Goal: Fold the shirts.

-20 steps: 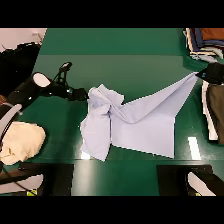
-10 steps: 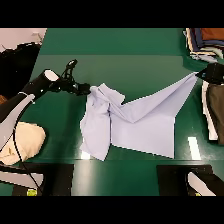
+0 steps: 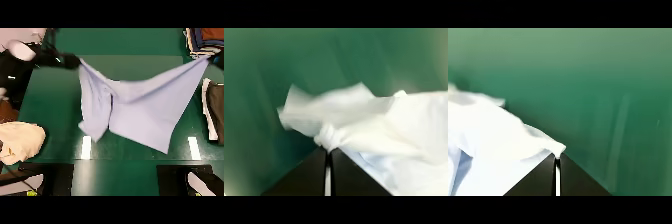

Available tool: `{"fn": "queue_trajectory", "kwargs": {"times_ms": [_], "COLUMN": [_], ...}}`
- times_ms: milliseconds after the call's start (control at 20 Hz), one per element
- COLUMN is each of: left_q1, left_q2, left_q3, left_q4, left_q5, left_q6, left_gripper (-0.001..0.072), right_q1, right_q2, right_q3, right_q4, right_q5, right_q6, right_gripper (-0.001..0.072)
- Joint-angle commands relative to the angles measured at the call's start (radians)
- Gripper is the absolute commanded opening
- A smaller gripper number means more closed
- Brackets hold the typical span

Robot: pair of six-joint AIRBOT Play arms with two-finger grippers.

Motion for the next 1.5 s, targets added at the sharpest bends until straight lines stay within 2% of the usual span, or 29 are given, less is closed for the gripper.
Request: {"fn": "queue_trajectory", "kwargs": {"times_ms": [0, 100, 300, 400, 700, 900, 1050, 1150, 1250, 1350, 1450], "left_q1": [0.025, 0.026, 0.026, 0.026, 0.026, 0.026, 0.026, 0.026, 0.026, 0.026, 0.026], "left_q2": [0.227, 0.332, 0.463, 0.484, 0.481, 0.408, 0.313, 0.240, 0.163, 0.055, -0.062], "left_q3": [0.189, 0.283, 0.406, 0.466, 0.541, 0.430, 0.273, 0.121, -0.042, -0.173, -0.207], "left_q4": [0.158, 0.229, 0.249, 0.250, 0.251, 0.249, 0.248, 0.236, 0.218, 0.220, 0.224], "left_q5": [-0.001, -0.009, -0.048, -0.087, -0.123, -0.255, -0.346, -0.350, -0.306, -0.192, -0.093], "left_q6": [-0.023, -0.070, -0.098, -0.165, -0.188, -0.188, -0.188, -0.188, -0.188, -0.187, -0.156], "left_gripper": [0.0022, 0.0021, 0.0021, 0.0021, 0.0021, 0.0022, 0.0022, 0.0022, 0.0023, 0.0023, 0.0023], "right_q1": [-0.001, -0.001, -0.002, -0.002, -0.002, -0.001, -0.001, -0.001, -0.001, 0.000, 0.006], "right_q2": [0.001, 0.001, 0.026, 0.049, 0.114, 0.011, -0.155, -0.278, -0.381, -0.487, -0.581], "right_q3": [0.214, 0.335, 0.490, 0.528, 0.528, 0.528, 0.528, 0.487, 0.381, 0.277, 0.198], "right_q4": [-0.005, -0.009, -0.038, -0.076, -0.196, -0.192, -0.192, -0.192, -0.191, -0.182, -0.181], "right_q5": [-0.004, -0.003, 0.030, 0.042, 0.041, 0.094, 0.206, 0.240, 0.240, 0.213, 0.130], "right_q6": [-0.032, -0.034, -0.033, -0.032, -0.007, -0.002, -0.003, -0.003, -0.003, -0.003, -0.003], "right_gripper": [0.0015, 0.0014, 0.0014, 0.0014, 0.0013, 0.0013, 0.0014, 0.0013, 0.0014, 0.0013, 0.0014]}}
